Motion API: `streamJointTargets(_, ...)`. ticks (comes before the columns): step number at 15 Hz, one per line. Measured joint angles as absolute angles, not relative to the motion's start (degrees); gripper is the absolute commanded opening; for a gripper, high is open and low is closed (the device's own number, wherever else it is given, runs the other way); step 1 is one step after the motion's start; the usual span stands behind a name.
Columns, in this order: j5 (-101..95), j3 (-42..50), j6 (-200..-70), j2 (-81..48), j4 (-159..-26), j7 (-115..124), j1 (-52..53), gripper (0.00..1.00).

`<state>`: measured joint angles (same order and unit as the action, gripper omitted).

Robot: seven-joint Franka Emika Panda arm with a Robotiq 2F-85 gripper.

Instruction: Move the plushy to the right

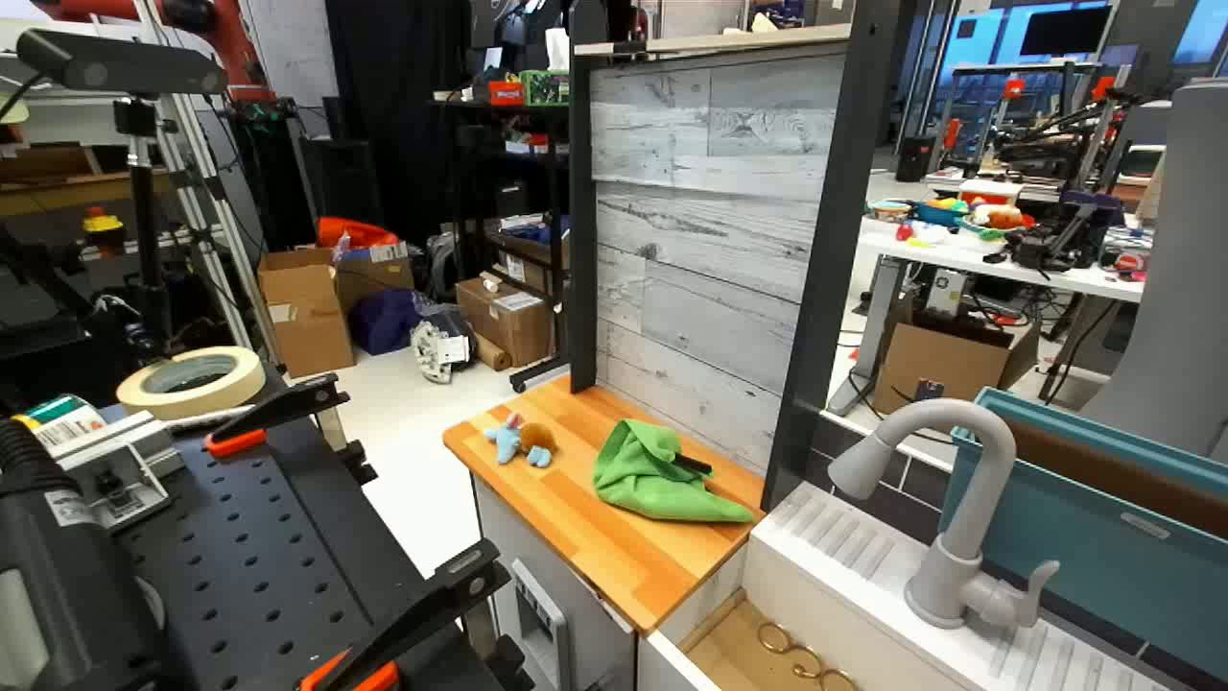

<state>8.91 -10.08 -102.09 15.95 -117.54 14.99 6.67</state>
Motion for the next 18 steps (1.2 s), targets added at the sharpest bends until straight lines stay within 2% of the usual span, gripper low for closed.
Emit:
streamJointTargets(8, 5.75, -11.64, -107.62, 12.88, -121.16, 19.05, 6.68, 1.0)
streamJointTargets(18, -9.51, -12.13, -128.35, -8.29, -126.49, 32.1, 8.01, 1.0)
